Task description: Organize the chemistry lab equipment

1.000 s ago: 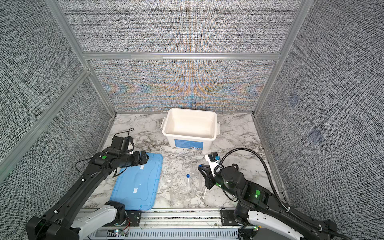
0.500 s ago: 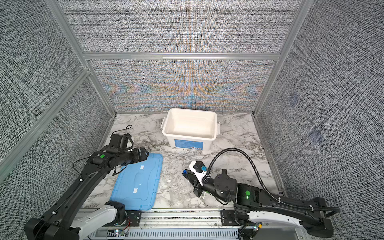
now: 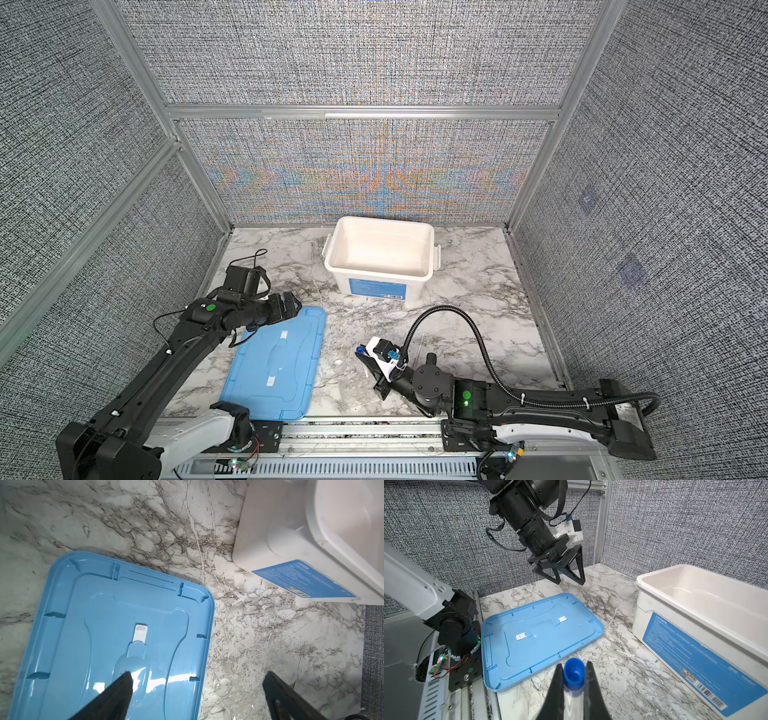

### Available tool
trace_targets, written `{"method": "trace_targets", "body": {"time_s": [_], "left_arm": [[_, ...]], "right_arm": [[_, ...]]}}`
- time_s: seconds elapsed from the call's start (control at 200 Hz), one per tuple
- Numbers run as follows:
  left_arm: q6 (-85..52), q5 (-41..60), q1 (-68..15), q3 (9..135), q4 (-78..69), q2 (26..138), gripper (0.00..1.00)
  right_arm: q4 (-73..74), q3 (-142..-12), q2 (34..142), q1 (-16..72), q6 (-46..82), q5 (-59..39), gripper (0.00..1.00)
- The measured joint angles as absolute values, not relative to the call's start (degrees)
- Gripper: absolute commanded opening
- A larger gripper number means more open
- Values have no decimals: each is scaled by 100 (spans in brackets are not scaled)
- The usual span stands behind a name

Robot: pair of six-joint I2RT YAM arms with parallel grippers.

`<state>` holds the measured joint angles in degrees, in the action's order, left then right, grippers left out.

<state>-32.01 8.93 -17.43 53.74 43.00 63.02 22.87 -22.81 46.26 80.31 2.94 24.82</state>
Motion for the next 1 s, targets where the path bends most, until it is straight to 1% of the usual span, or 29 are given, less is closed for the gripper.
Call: {"method": "trace_targets", "body": {"time_s": [0.325, 0.66, 1.0], "left_arm": [[-3175, 854, -1743, 5330, 3911, 6600, 99], [-3173, 893, -1743, 5404, 3817, 6753, 99], [-3173, 746, -1743, 5474, 3848, 6726, 99]], "right_arm": [[3229, -1730, 4888, 8034, 342, 2534, 8], [4386, -1343, 5535, 8029, 447, 2696, 9], [4740, -1374, 5828, 8029, 346, 2810, 8]]}}
